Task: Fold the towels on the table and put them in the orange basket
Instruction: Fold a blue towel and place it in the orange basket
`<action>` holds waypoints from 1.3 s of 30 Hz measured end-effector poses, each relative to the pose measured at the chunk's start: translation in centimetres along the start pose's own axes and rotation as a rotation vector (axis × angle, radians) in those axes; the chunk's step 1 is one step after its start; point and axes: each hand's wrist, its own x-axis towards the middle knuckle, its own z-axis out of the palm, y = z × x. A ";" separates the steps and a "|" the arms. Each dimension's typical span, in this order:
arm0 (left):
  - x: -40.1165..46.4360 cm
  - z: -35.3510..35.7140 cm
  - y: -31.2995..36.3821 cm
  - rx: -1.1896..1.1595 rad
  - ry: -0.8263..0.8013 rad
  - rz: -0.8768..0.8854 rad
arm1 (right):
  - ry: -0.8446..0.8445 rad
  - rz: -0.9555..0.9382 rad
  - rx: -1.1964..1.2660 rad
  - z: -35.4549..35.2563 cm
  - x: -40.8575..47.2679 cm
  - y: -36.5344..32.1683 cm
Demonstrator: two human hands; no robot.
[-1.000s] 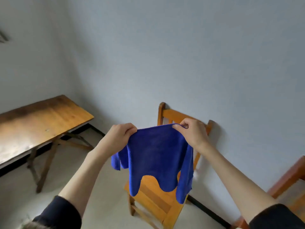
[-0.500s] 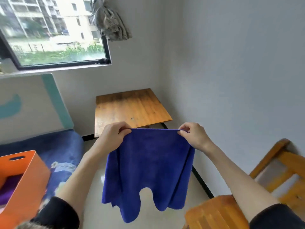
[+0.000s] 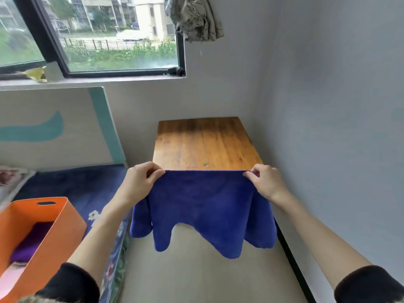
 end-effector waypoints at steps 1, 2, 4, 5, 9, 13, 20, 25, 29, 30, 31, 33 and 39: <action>1.1 0.5 -0.7 0.003 -0.003 -0.014 | -0.013 -0.007 0.002 0.5 1.3 0.1; 2.3 0.9 -1.4 0.000 0.001 -0.029 | -0.028 -0.009 0.010 1.1 2.7 0.2; 5.1 1.7 -2.8 -0.022 0.019 -0.060 | -0.051 -0.001 0.029 1.8 5.7 0.5; 6.7 2.1 -3.6 -0.035 0.025 -0.069 | -0.052 0.004 0.038 2.1 7.3 0.8; 12.7 4.2 -6.6 -0.051 -0.022 -0.076 | 0.027 0.038 0.082 3.9 13.4 1.3; 18.3 6.4 -9.8 -0.015 -0.165 -0.093 | 0.106 0.193 0.043 6.4 18.6 1.9; 25.9 10.0 -14.4 0.025 -0.369 -0.110 | 0.044 0.307 -0.033 8.0 25.5 4.5; 31.5 13.2 -16.6 0.072 -0.330 -0.109 | -0.016 0.223 -0.133 8.4 32.6 5.9; 36.8 16.4 -18.5 0.129 -0.340 -0.175 | -0.045 0.174 -0.205 10.1 40.1 7.4; 38.3 17.3 -19.0 0.142 -0.347 -0.197 | -0.052 0.172 -0.217 10.8 42.0 7.9; 39.9 18.2 -19.4 0.157 -0.357 -0.215 | -0.062 0.170 -0.230 11.6 44.1 8.5; 43.2 20.2 -20.3 0.184 -0.368 -0.250 | -0.092 0.171 -0.248 13.3 48.0 9.6; 51.9 26.5 -23.0 0.274 -0.370 -0.368 | -0.219 0.207 -0.262 17.8 58.6 12.4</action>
